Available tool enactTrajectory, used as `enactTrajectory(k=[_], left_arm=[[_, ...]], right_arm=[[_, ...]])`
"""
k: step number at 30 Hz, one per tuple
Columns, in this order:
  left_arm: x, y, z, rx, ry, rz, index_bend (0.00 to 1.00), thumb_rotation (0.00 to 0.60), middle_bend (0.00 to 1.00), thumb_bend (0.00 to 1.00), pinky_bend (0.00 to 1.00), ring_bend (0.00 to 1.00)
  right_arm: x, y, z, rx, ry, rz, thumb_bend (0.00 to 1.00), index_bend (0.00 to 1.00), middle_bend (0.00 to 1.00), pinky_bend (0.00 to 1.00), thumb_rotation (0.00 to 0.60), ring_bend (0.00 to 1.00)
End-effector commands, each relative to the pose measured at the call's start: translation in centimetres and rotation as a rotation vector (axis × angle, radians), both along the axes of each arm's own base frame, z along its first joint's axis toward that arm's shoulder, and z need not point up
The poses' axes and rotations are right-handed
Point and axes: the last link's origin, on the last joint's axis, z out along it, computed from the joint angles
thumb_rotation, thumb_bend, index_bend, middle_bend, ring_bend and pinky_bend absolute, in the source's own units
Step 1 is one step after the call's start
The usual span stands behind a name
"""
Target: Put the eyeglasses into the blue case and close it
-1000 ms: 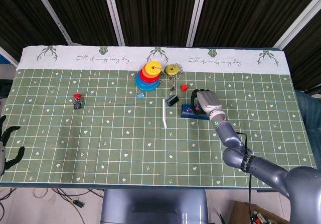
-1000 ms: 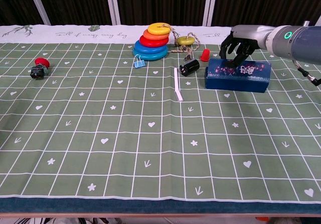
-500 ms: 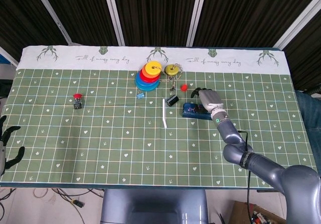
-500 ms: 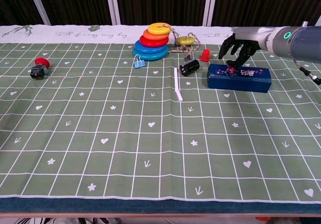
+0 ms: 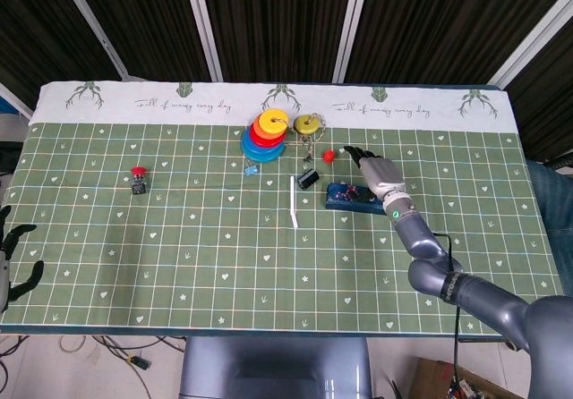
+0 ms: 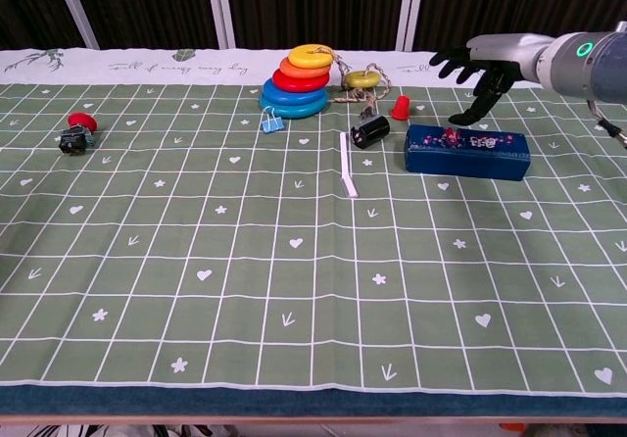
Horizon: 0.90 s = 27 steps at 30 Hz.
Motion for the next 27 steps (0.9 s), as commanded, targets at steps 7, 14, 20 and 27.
enactTrajectory(k=[7,14,20,27], left_arm=[[0.3,-0.1,0.2,0.014,-0.009,-0.016,0.25,0.600,0.00,0.34,0.00,0.00],[0.5,-0.2,0.3,0.021,-0.013,-0.030,0.23,0.600,0.00,0.35,0.00,0.00],[0.7,-0.5,0.1,0.012,0.003,-0.060,0.21,0.600,0.00,0.35,0.00,0.00],[0.8,-0.5,0.0,0.009,0.011,-0.076,0.20,0.600,0.00,0.34,0.00,0.00]], right_arm=[[-2.8,10.3,7.7,-0.145,0.072,0.140,0.30,0.01,0.09,0.20,0.600,0.11],[-6.7,17.3,11.0,-0.265,0.094,0.126,0.29,0.01,0.09,0.20,0.600,0.11],[-11.0,25.5,12.9,-0.412,0.077,0.084,0.29,0.01,0.09,0.20,0.600,0.11],[-12.6,27.9,13.2,-0.450,0.176,0.054,0.27,0.00,0.05,0.20,0.600,0.11]])
